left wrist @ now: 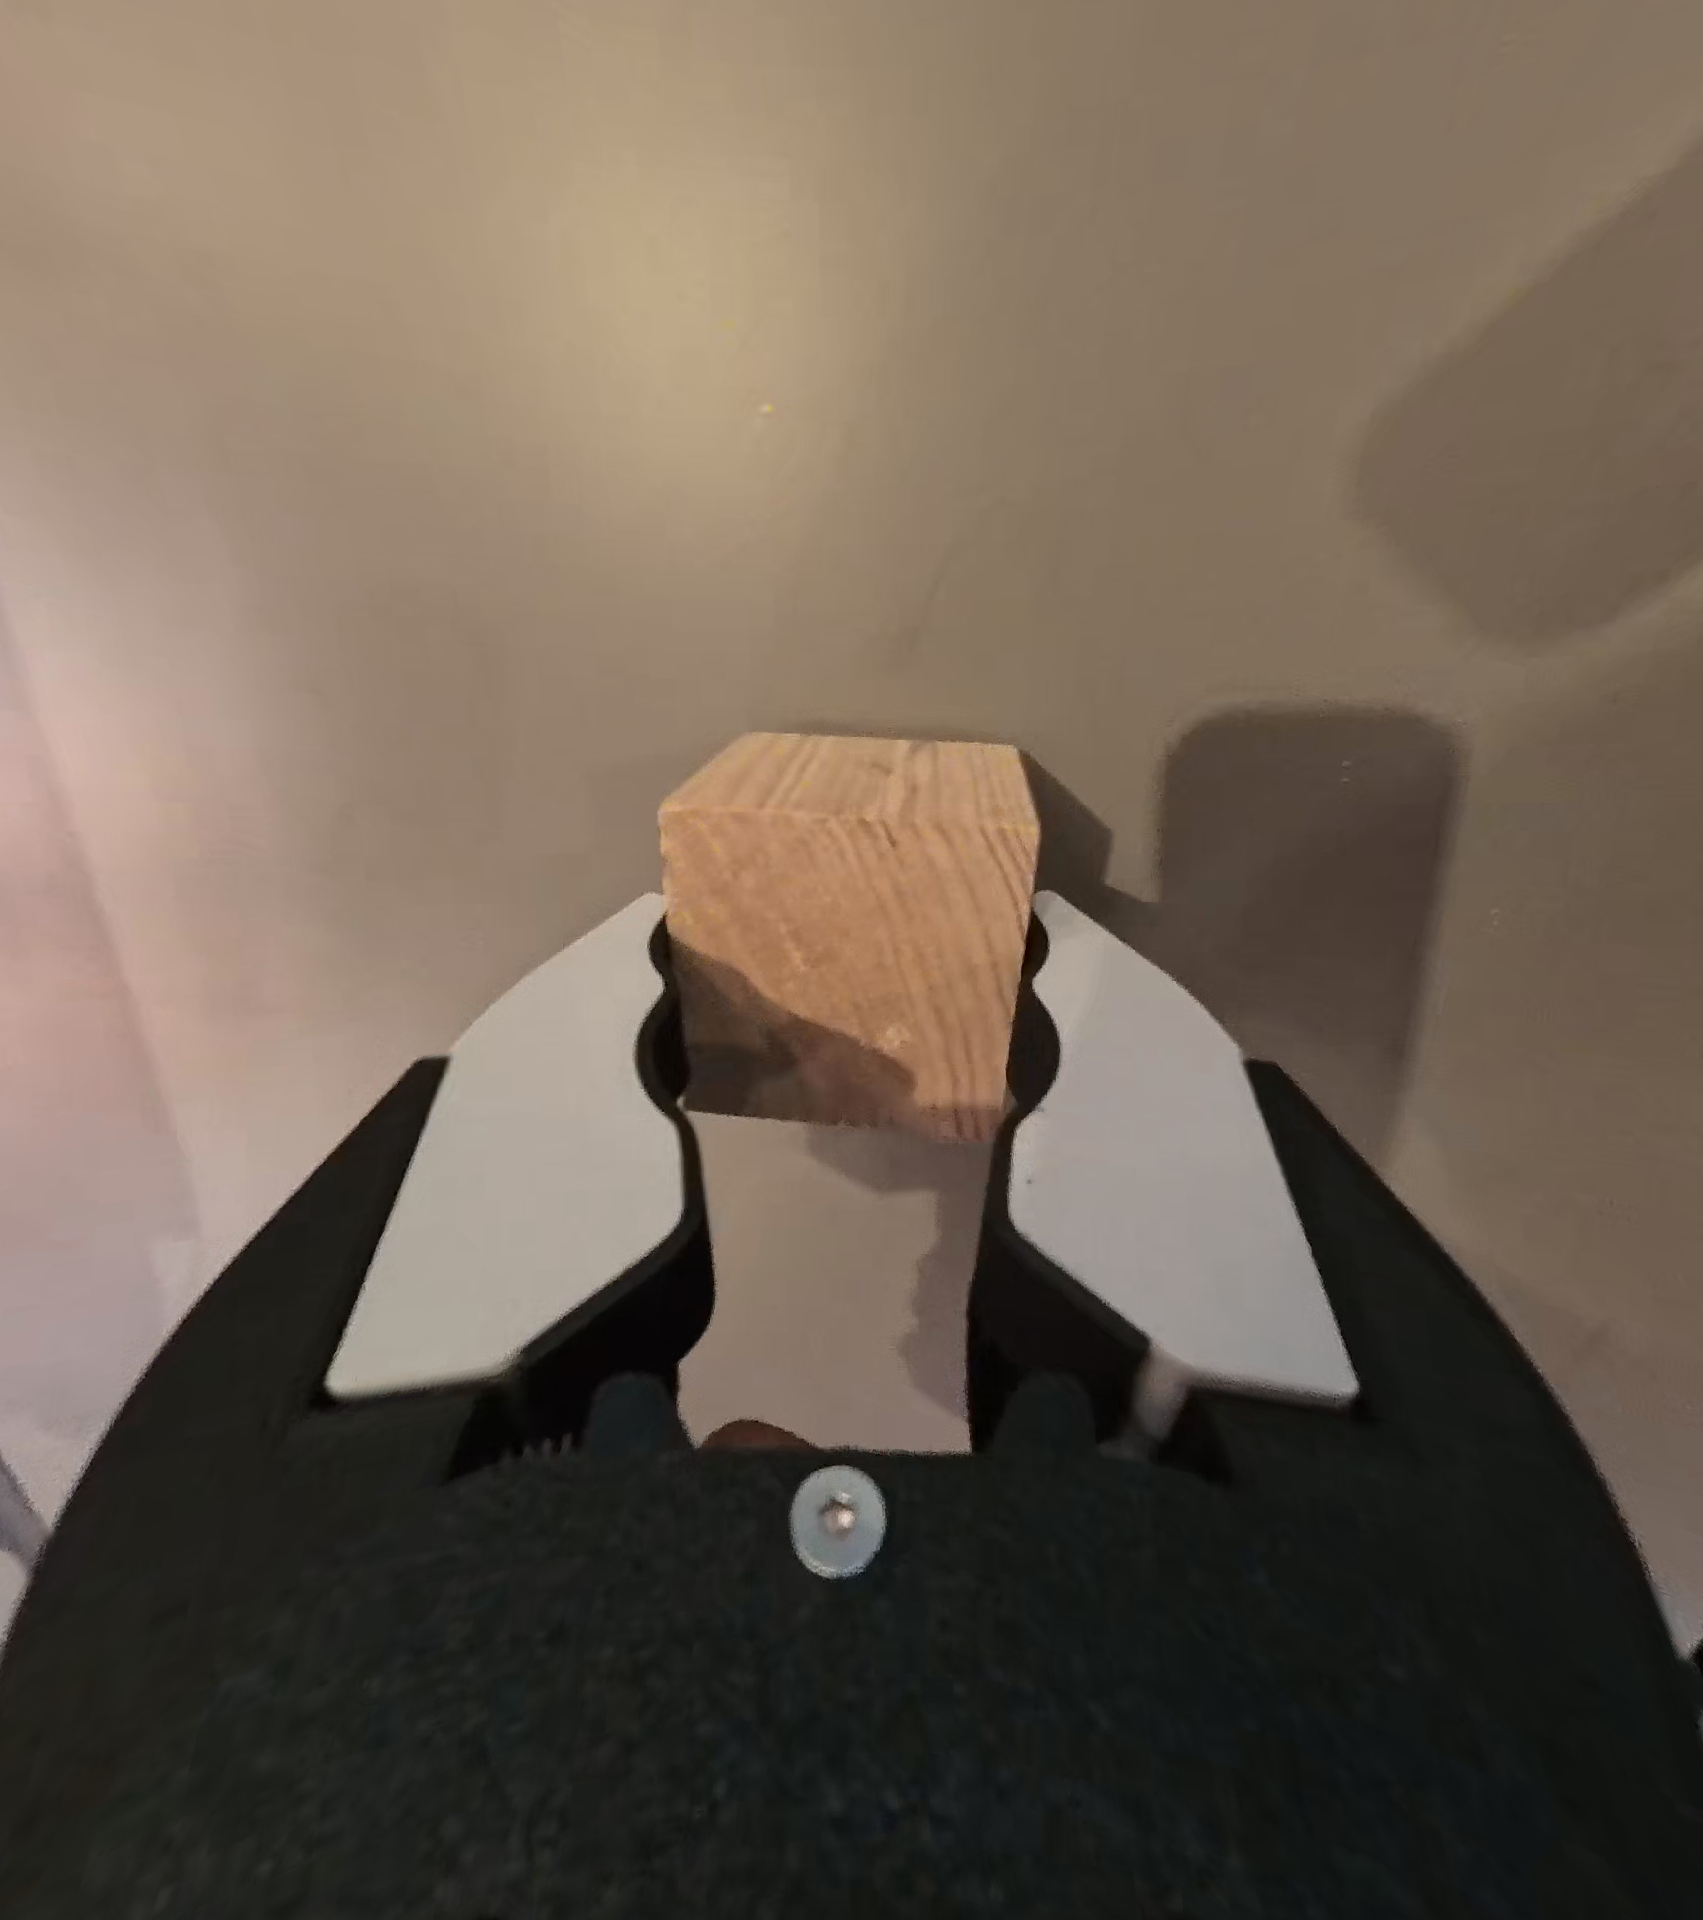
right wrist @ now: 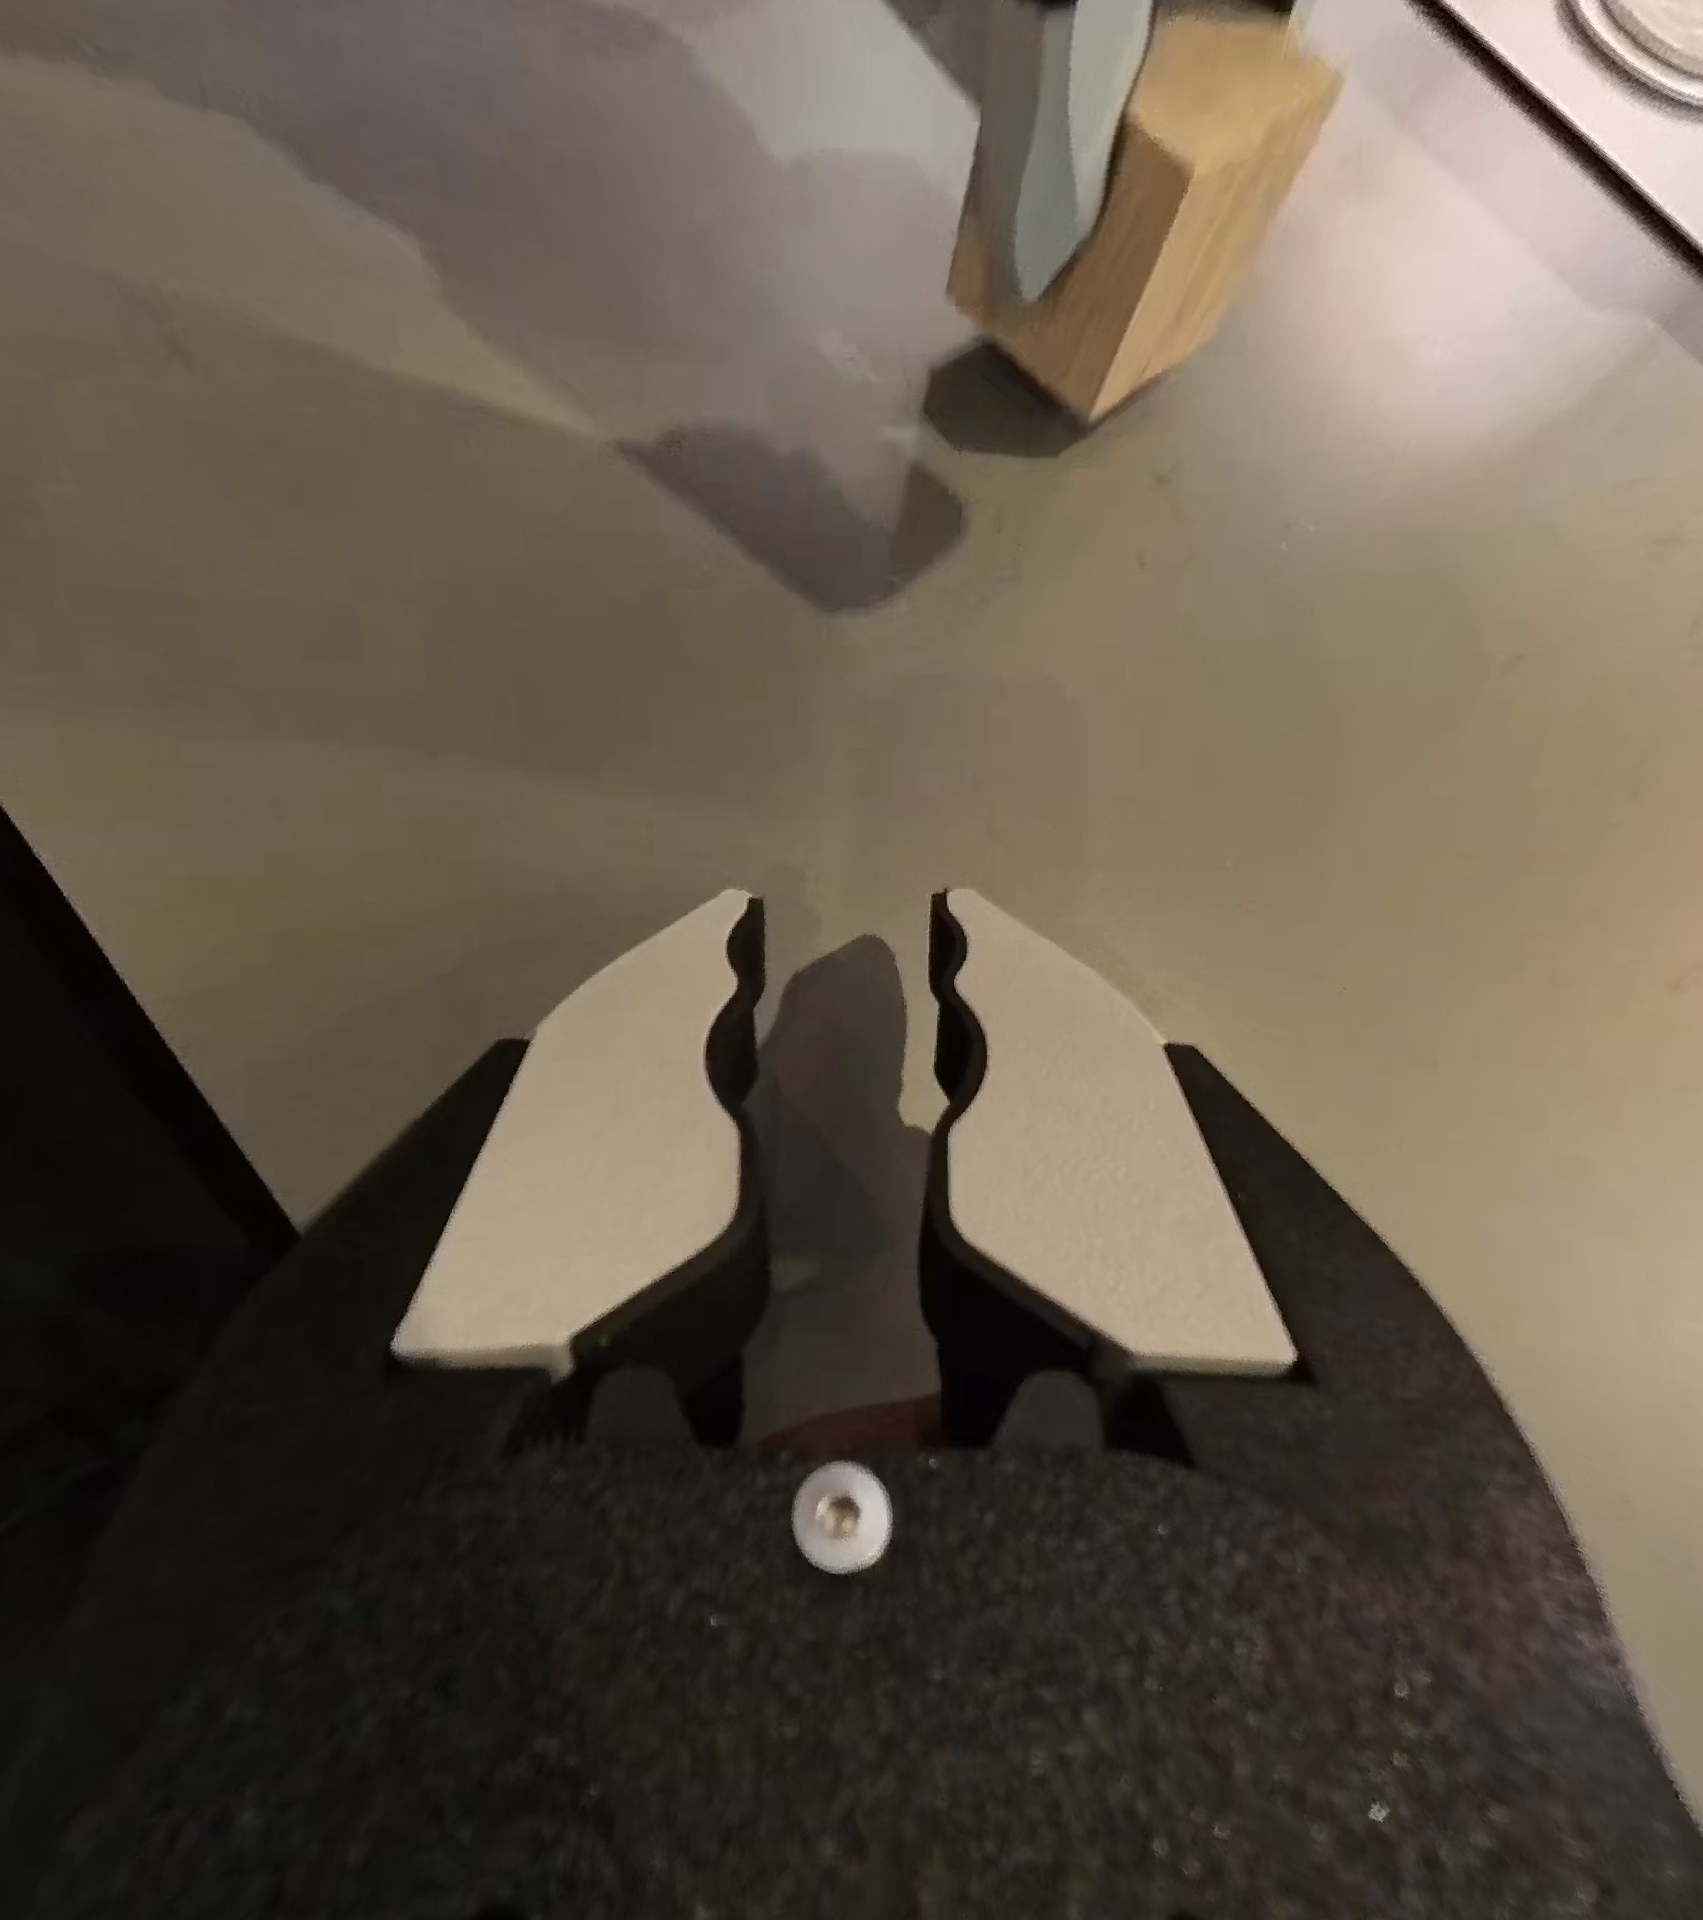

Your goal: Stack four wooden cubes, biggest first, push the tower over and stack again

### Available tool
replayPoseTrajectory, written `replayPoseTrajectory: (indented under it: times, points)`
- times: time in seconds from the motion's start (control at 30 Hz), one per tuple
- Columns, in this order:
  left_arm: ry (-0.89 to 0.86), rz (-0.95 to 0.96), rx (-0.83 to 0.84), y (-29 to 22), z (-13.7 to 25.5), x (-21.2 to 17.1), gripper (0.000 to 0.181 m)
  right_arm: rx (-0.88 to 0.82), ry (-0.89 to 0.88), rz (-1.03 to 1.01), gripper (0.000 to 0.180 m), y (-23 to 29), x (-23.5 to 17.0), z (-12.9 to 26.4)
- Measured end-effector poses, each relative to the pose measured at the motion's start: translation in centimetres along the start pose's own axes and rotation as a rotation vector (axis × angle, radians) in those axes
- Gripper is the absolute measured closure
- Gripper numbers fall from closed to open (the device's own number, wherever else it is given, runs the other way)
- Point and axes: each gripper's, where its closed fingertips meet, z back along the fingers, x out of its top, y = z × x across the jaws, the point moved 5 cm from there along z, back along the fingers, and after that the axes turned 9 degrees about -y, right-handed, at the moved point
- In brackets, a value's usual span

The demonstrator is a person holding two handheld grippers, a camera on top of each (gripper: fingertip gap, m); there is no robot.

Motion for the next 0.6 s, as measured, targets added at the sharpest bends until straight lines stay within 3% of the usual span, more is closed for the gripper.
replayPoseTrajectory:
  times: [0.07, 0.17, 0.37, 0.47, 0.6]
  points:
    - [-0.054, 0.033, 0.060, 0.8, 2.3, -0.6, 0.121, 0.005, 0.001, -0.005, 0.151, 0.0, 0.0, 0.0]
    - [-0.142, 0.139, 0.235, 3.5, 8.8, -3.4, 0.121, 0.007, 0.010, 0.004, 0.151, 0.1, -0.1, -0.1]
    - [-0.209, 0.583, 0.590, 10.0, 21.7, -16.3, 0.121, 0.013, 0.027, 0.017, 0.151, 0.2, -0.2, -0.3]
    - [-0.182, 0.843, 0.677, 12.7, 23.1, -23.2, 0.121, 0.029, 0.044, 0.012, 0.151, 0.3, -0.3, -0.5]
    - [-0.115, 1.127, 0.639, 15.1, 19.5, -29.6, 0.121, 0.037, 0.052, 0.009, 0.151, 0.3, -0.3, -0.7]
